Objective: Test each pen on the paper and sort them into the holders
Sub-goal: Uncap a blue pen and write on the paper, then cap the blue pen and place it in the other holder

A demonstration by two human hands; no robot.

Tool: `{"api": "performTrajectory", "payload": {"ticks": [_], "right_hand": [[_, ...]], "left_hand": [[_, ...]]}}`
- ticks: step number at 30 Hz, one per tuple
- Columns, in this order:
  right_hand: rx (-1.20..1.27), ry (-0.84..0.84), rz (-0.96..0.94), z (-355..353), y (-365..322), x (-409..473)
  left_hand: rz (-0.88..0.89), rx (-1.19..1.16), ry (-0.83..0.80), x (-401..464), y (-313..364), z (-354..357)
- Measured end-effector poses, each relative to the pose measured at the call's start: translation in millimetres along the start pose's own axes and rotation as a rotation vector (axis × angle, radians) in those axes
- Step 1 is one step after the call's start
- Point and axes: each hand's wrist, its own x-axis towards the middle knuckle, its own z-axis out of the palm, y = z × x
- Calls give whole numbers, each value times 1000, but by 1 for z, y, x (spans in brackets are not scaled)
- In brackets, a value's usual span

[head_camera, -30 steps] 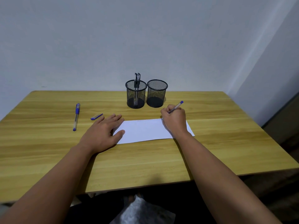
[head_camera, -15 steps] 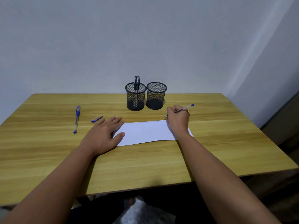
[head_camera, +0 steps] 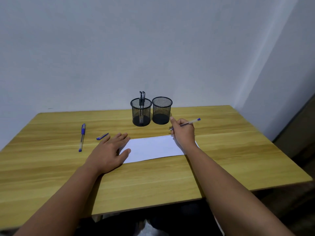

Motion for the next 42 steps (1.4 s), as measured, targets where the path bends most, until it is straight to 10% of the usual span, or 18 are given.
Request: {"api": "performTrajectory", "payload": {"ticks": [10,17,26,32,42], "right_hand": [[-14,-31,-30,-9,-50,-1],[155,-208,109,0,-60,-12],[56,-373,69,9,-55,-27],[-152,-460,-25,15,-54,-40],[-344,-457,-214,16,-57,-42]], "left_hand": [[-190,143,357,1,1,-27],[-543,407,133,4,-14,-43],[-353,168,364,6,-4,-45],[-253,-313,319,13,23,-62],[-169,-379,293,15,57,-81]]}}
